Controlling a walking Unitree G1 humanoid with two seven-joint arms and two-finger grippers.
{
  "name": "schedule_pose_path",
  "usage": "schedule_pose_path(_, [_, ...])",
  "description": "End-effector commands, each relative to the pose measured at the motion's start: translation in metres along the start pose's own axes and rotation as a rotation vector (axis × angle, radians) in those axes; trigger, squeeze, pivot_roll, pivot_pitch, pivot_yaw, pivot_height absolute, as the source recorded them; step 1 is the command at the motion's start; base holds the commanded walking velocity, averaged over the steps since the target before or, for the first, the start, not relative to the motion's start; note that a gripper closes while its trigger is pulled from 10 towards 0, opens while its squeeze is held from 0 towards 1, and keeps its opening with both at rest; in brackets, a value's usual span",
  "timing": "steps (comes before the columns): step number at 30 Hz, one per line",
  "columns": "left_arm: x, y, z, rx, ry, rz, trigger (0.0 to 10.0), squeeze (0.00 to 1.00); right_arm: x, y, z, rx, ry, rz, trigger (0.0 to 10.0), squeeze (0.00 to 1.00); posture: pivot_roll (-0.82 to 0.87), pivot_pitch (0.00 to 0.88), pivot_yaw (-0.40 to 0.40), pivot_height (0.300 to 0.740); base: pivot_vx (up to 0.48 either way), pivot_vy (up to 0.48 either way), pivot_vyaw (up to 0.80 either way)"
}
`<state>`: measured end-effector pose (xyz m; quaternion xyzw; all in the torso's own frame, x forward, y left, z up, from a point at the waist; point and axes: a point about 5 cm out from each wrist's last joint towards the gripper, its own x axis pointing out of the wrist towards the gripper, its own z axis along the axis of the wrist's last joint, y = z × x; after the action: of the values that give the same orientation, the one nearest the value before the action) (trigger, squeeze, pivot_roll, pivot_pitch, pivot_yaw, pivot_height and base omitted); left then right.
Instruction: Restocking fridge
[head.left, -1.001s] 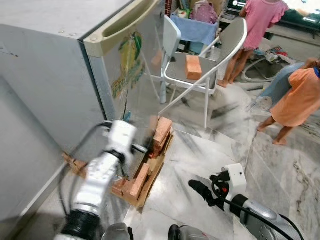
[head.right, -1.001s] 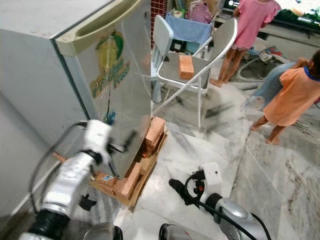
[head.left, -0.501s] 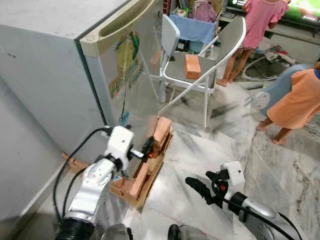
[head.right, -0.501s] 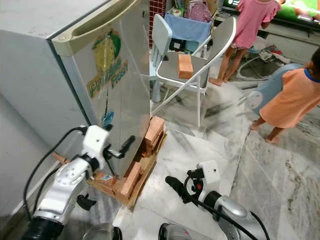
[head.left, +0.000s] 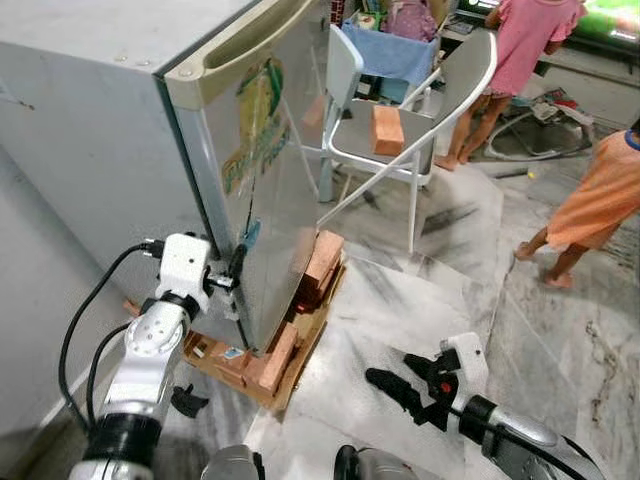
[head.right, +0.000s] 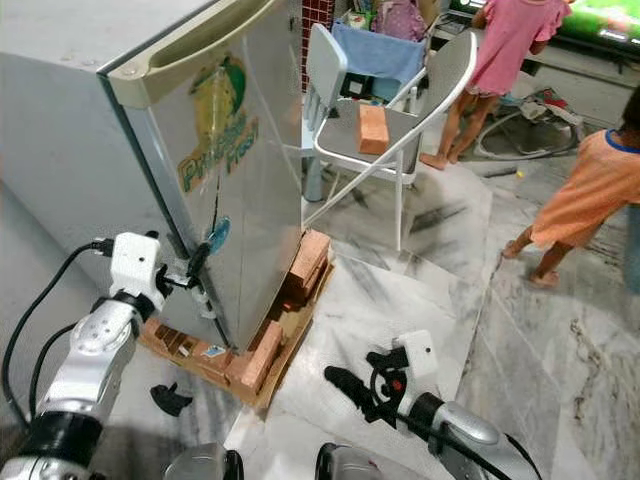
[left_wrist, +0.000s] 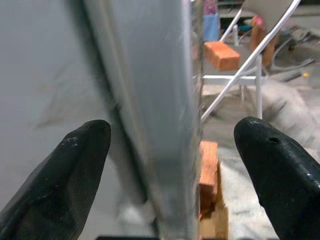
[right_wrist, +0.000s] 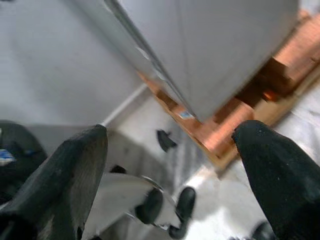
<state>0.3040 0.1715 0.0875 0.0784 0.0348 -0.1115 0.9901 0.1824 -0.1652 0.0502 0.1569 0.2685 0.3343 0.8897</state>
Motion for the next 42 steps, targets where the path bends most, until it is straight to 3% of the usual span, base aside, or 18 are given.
schedule_pose_path(1, [0.003,-0.001,-0.001,-0.015,0.001,0.002,10.0,0.0,-0.001,0.004,0.005,-0.035,0.0,0.04,10.0,0.0,0.02,0.092,-0.028,0.74,0.0,0.0,0.0])
schedule_pose_path(7, [0.005,-0.002,-0.004,0.001,0.0,-0.006,10.0,0.0,0.001,0.011,0.027,-0.179,-0.075,0.061,10.0,0.0,0.01,0.094,-0.027,0.74,0.0,0.0,0.0])
schedule_pose_path(10, [0.006,0.001,-0.006,-0.002,0.001,0.021,10.0,0.0,-0.001,0.011,0.036,-0.324,-0.113,0.041,10.0,0.0,0.01,0.093,-0.03,0.74,0.0,0.0,0.0])
schedule_pose_path(15, [0.009,-0.008,-0.003,-0.047,-0.018,-0.034,10.0,0.0,-0.004,0.012,0.043,-0.367,-0.161,0.01,10.0,0.0,0.02,0.091,-0.04,0.74,0.0,0.0,0.0])
schedule_pose_path(16, [0.01,-0.029,0.005,-0.066,-0.047,-0.158,10.0,0.0,-0.006,0.01,0.047,-0.392,-0.186,-0.048,10.0,0.0,0.02,0.09,-0.044,0.74,0.0,0.0,0.0])
schedule_pose_path(17, [0.01,-0.029,0.005,-0.066,-0.047,-0.158,10.0,0.0,-0.006,0.01,0.047,-0.392,-0.186,-0.048,10.0,0.0,0.02,0.09,-0.044,0.74,0.0,0.0,0.0])
schedule_pose_path(19, [0.009,-0.051,0.012,-0.09,-0.066,-0.282,10.0,0.0,-0.01,0.006,0.048,-0.402,-0.183,-0.138,10.0,0.0,0.02,0.088,-0.048,0.74,0.0,0.0,0.0])
schedule_pose_path(20, [0.003,-0.084,0.024,-0.101,-0.093,-0.456,10.0,0.0,-0.013,-0.007,0.038,-0.39,-0.079,-0.295,10.0,0.0,0.02,0.088,-0.052,0.74,0.0,0.0,0.0])
schedule_pose_path(21, [0.003,-0.084,0.024,-0.101,-0.093,-0.456,10.0,0.0,-0.013,-0.007,0.038,-0.39,-0.079,-0.295,10.0,0.0,0.02,0.088,-0.052,0.74,0.0,0.0,0.0])
schedule_pose_path(23, [-0.005,-0.109,0.036,-0.123,-0.116,-0.584,10.0,0.0,-0.017,-0.014,0.023,-0.351,0.019,-0.374,10.0,0.0,0.02,0.088,-0.052,0.74,0.0,0.0,0.0])
schedule_pose_path(27, [-0.011,-0.125,0.041,-0.116,-0.138,-0.648,10.0,0.0,-0.018,-0.012,0.012,-0.286,0.029,-0.396,10.0,0.0,0.01,0.087,-0.051,0.74,0.0,0.0,0.0])
schedule_pose_path(31, [-0.015,-0.123,0.039,-0.176,-0.12,-0.638,10.0,0.0,-0.018,-0.012,0.013,-0.279,-0.006,-0.438,10.0,0.0,0.01,0.088,-0.047,0.74,0.0,0.0,0.0])
schedule_pose_path(37, [-0.018,-0.084,0.016,-0.118,-0.04,-0.432,10.0,0.0,-0.018,-0.013,0.011,-0.271,-0.019,-0.518,10.0,0.0,0.03,0.091,-0.046,0.74,0.0,0.0,0.0])
schedule_pose_path(42, [-0.024,-0.065,0.008,-0.125,-0.011,-0.347,10.0,0.0,-0.016,-0.015,0.011,-0.255,-0.036,-0.534,10.0,0.0,0.04,0.092,-0.045,0.74,0.0,-0.283,0.0])
